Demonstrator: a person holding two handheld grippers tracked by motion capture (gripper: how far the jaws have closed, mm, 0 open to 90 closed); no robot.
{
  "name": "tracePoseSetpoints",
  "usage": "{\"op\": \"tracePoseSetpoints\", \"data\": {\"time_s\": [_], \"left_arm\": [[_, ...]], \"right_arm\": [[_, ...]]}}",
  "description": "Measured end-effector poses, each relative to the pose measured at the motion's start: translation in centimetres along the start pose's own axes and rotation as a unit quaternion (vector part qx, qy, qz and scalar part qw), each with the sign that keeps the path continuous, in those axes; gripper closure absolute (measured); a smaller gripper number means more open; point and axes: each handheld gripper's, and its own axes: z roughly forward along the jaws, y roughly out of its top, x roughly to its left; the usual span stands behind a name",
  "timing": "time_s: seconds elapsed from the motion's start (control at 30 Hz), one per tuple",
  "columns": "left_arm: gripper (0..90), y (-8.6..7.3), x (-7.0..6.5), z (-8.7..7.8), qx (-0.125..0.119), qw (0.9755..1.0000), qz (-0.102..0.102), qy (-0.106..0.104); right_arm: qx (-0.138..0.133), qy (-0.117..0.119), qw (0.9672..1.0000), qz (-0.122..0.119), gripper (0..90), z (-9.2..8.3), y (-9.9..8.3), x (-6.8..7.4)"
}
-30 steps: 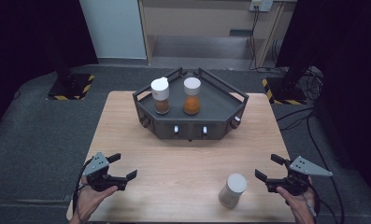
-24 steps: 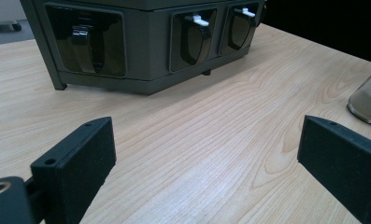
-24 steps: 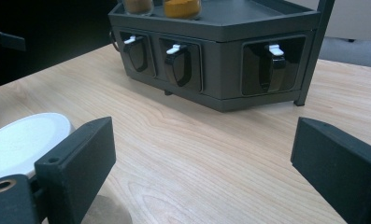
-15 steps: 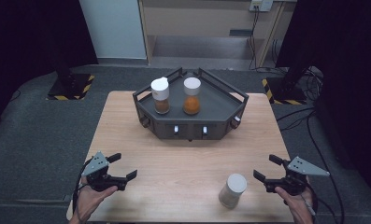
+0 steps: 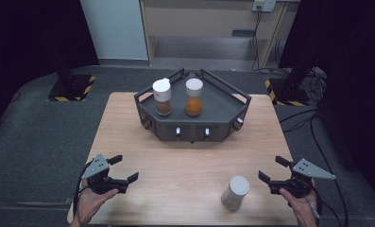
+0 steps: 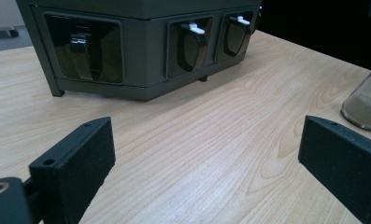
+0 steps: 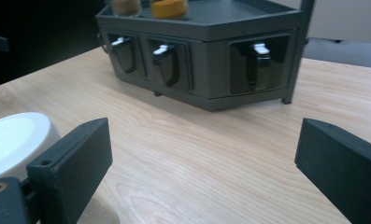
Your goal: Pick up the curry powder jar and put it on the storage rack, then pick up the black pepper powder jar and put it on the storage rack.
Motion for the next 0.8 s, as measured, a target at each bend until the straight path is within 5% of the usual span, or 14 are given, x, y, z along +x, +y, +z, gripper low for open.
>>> {"op": "tracePoseSetpoints", "data": {"time_s": [0.8], "left_arm": [[2.3, 0.04, -0.08, -0.03, 0.001, 1.0, 0.001, 0.001]], "right_arm": [[-0.006, -0.007, 0.9999, 0.01, 3.1, -0.52, -0.07, -0.05]]}}
